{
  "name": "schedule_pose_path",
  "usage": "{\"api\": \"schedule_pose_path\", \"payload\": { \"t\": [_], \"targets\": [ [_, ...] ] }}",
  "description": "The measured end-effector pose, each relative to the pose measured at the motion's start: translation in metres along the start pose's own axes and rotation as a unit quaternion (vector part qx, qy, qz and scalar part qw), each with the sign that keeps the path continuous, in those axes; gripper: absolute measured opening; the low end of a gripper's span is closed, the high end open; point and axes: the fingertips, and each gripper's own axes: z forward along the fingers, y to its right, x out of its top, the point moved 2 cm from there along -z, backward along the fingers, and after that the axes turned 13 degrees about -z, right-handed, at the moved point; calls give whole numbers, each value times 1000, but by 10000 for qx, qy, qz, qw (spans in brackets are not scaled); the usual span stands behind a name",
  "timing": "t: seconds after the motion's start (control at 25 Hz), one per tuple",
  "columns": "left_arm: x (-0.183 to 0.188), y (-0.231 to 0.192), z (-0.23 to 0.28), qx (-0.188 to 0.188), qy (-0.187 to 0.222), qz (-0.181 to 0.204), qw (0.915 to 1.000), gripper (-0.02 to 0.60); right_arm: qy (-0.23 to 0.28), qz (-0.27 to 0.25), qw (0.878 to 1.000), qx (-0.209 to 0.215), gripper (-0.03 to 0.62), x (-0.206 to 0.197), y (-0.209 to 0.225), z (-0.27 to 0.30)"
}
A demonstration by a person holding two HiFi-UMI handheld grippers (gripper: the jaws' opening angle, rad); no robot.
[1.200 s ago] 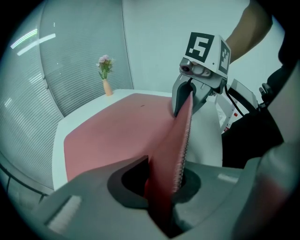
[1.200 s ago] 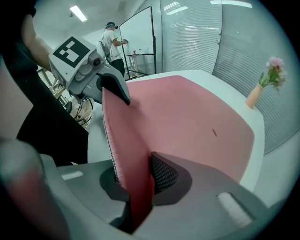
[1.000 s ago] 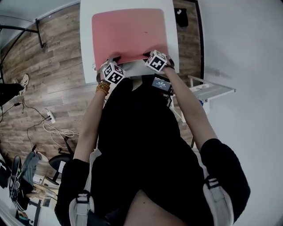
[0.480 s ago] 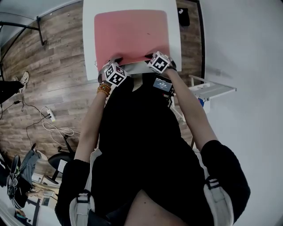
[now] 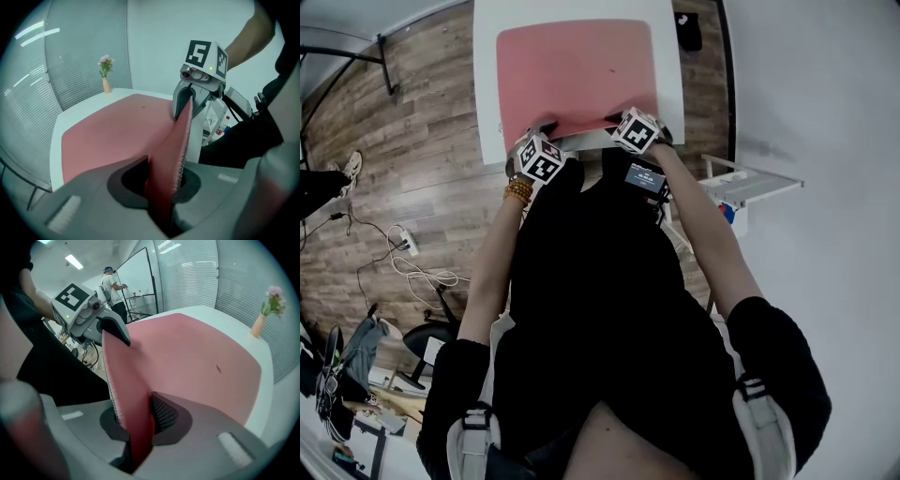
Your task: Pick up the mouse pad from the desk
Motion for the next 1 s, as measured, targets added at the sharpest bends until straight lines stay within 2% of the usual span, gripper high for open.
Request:
{"api": "schedule_pose_path", "payload": {
  "t": [0.4, 0.76, 1.0],
  "targets": [
    [-13, 24, -19, -212, 11, -144, 9997, 54, -41, -106, 9990, 430, 69, -5, -25, -10],
    [3, 27, -37, -403, 192, -320, 9985, 49, 7, -89, 9979, 643, 69, 4, -25, -30],
    [5, 29, -51, -592, 155, -421, 9972, 43, -65, 148, 9971, 750, 67, 13, -31, -41]
  ]
}}
